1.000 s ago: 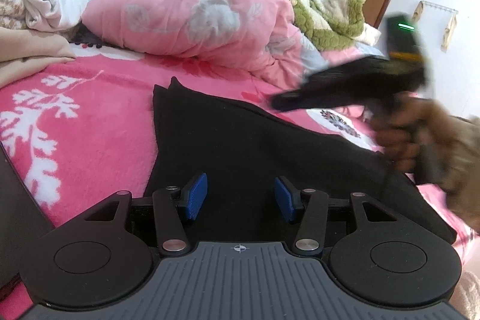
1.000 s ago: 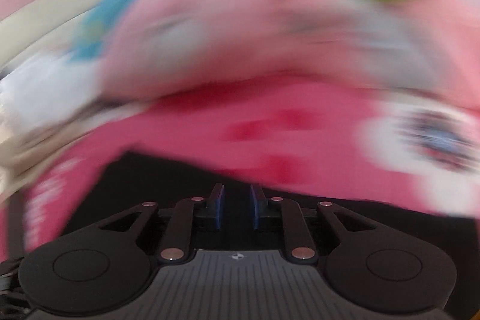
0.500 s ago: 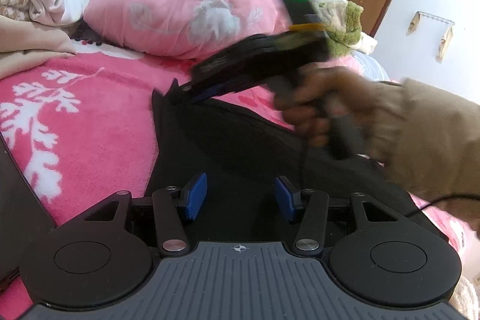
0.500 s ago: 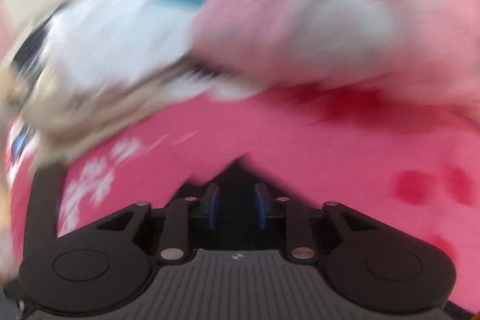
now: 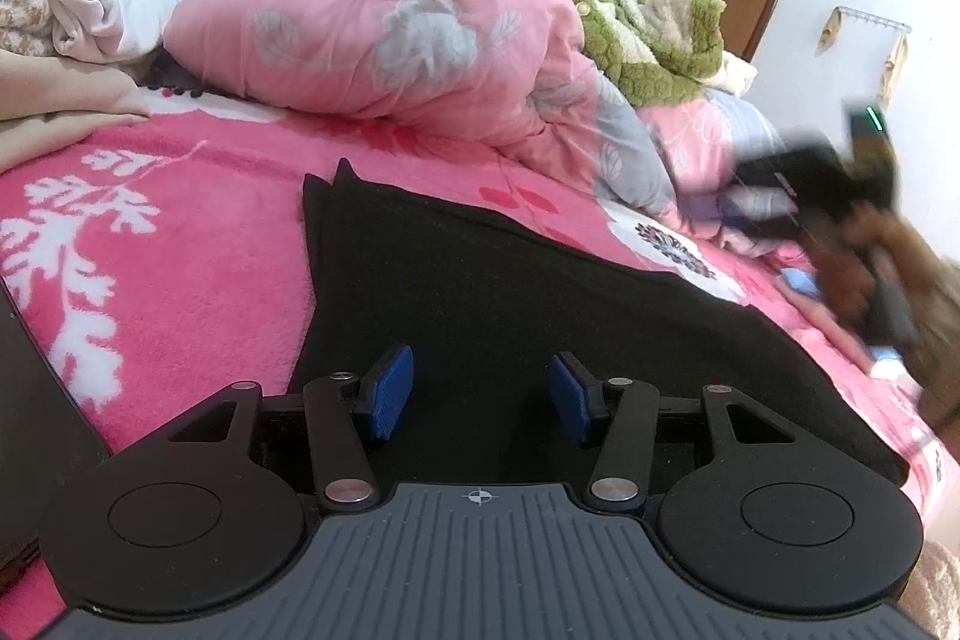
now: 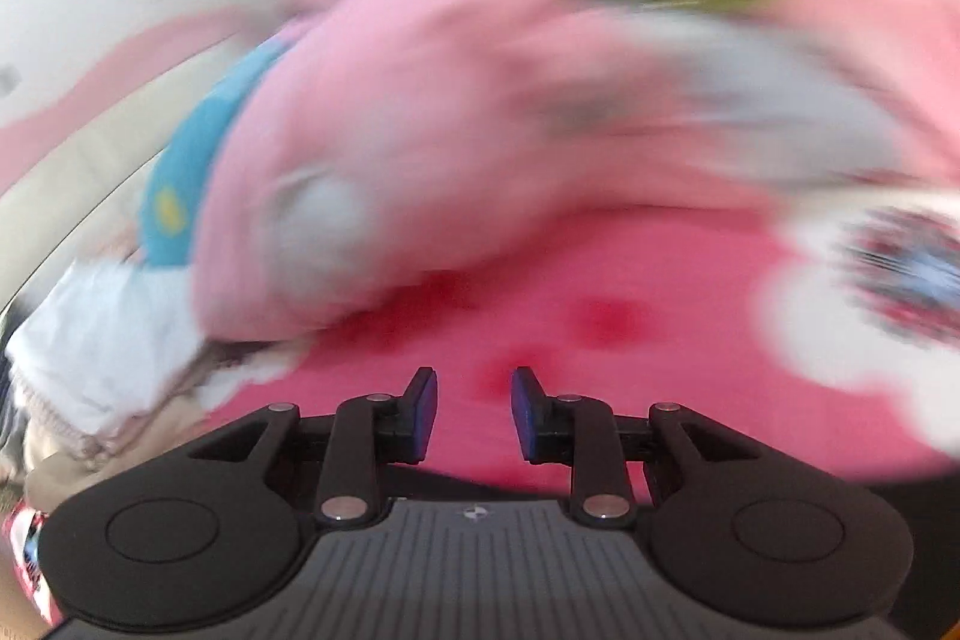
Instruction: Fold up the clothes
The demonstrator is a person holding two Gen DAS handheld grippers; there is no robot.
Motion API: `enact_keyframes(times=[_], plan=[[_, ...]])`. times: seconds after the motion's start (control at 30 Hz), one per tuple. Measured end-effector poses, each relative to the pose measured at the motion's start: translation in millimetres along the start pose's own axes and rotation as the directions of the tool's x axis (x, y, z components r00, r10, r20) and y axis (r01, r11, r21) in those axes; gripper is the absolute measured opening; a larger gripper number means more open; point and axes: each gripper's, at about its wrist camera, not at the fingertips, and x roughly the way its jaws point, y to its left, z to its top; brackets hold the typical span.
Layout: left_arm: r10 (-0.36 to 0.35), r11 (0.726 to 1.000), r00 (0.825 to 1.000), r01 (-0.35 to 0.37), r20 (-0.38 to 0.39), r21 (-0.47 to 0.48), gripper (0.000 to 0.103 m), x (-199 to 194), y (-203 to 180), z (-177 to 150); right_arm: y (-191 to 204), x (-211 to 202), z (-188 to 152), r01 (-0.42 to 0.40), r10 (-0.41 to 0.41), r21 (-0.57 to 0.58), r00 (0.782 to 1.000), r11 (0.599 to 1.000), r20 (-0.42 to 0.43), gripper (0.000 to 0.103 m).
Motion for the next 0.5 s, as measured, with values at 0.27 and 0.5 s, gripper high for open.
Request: enact_keyframes(times=[0.27, 0.5], plan=[[0.069, 0.995, 0.997, -0.066, -0.038, 0.075, 0.052, 2, -14, 2, -166, -35, -30, 0.224, -0.224, 0.293, 0.974, 0.929, -0.036, 0.017], [0.131, 0.984, 0.988, -0.119, -0.083, 0.131, 0.059, 6, -28, 6, -208, -84, -22, 0.372, -0.420, 0.381, 0.906, 0.847, 0.051, 0.022]])
